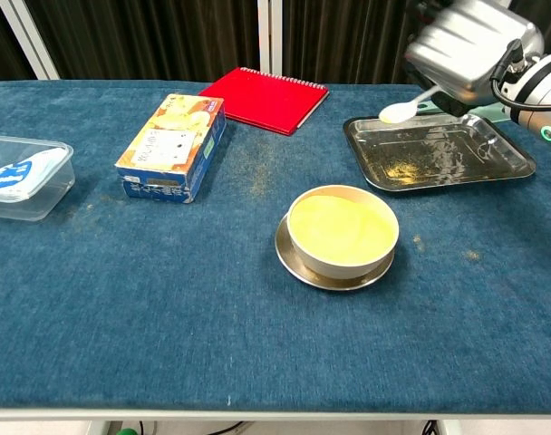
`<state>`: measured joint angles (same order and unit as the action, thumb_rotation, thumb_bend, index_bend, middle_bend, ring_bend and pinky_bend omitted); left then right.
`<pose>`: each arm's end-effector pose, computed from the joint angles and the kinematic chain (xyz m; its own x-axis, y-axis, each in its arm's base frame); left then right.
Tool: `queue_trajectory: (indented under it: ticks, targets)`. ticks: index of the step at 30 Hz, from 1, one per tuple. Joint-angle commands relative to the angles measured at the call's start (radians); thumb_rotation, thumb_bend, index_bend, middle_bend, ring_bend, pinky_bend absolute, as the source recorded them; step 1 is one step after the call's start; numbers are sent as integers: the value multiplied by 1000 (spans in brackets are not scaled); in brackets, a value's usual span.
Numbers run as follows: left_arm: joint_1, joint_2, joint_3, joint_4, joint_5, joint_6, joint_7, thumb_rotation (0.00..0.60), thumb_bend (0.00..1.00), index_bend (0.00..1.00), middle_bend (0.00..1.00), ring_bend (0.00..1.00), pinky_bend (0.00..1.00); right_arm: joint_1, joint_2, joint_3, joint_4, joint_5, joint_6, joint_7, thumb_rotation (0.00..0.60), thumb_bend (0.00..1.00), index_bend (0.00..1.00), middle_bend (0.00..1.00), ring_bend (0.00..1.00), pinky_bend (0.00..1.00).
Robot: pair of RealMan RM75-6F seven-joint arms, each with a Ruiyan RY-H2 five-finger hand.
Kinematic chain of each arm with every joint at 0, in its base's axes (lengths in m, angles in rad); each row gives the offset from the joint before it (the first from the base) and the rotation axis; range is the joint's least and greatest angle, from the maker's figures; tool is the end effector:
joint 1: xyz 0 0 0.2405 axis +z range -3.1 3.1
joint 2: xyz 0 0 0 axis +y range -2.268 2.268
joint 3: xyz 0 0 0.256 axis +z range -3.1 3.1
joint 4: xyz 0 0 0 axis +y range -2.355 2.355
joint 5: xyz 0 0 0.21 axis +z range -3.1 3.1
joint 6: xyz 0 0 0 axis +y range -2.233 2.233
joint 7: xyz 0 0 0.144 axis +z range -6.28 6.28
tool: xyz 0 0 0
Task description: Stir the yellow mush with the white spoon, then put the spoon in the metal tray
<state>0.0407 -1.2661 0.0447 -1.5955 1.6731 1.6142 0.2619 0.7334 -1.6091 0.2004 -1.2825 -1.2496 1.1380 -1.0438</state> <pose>-0.2935 0.1220 0.1115 0.5113 -0.0039 0.8594 0.8576 -0.0630 -0.5105 -0.1559 -0.3705 0.0085 0.9043 0.2507 0.3456 -0.2834 -0.2530 0.9250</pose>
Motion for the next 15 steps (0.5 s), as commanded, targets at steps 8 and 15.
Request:
queue_trajectory:
  ticks: [8, 15]
  targets:
    - [6, 5, 3, -4, -6, 3, 6, 600, 316, 183, 163, 182, 130, 24, -191, 56, 320, 157, -149, 256, 600, 456, 837, 324, 51, 0]
    - [4, 6, 2, -8, -4, 1, 11, 600, 316, 182, 163, 182, 130, 25, -209, 71, 337, 207, -177, 286, 600, 427, 630, 274, 29, 0]
